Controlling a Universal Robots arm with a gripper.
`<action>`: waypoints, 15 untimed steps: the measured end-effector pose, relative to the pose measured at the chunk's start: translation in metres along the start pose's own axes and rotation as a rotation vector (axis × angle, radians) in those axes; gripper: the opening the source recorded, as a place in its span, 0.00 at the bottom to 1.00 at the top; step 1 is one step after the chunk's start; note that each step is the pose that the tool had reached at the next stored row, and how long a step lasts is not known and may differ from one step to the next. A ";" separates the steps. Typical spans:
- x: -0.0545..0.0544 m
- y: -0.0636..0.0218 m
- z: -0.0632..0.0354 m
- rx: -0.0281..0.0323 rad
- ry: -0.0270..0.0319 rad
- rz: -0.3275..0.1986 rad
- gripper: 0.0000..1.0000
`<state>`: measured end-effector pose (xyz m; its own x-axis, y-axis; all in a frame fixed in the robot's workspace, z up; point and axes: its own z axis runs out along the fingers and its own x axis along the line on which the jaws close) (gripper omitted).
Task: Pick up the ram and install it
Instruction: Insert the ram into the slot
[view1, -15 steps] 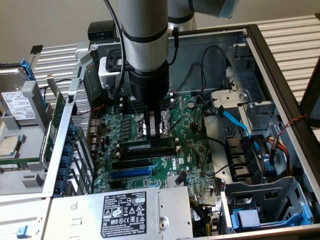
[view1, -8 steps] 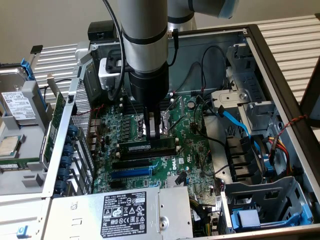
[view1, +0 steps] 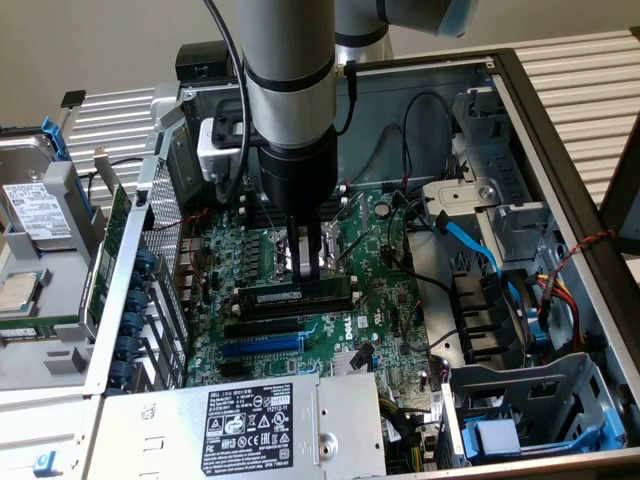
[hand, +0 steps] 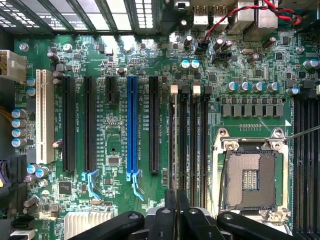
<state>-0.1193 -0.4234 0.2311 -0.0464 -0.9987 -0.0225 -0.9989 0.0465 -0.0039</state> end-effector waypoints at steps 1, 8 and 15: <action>0.000 0.0000 0.0001 0.0000 0.0000 0.000 0.13; 0.000 0.0006 0.0011 0.0000 0.0001 0.001 0.13; 0.000 0.0006 0.0029 0.0000 0.0002 0.001 0.13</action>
<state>-0.1199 -0.4233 0.2282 -0.0475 -0.9986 -0.0223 -0.9989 0.0476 -0.0039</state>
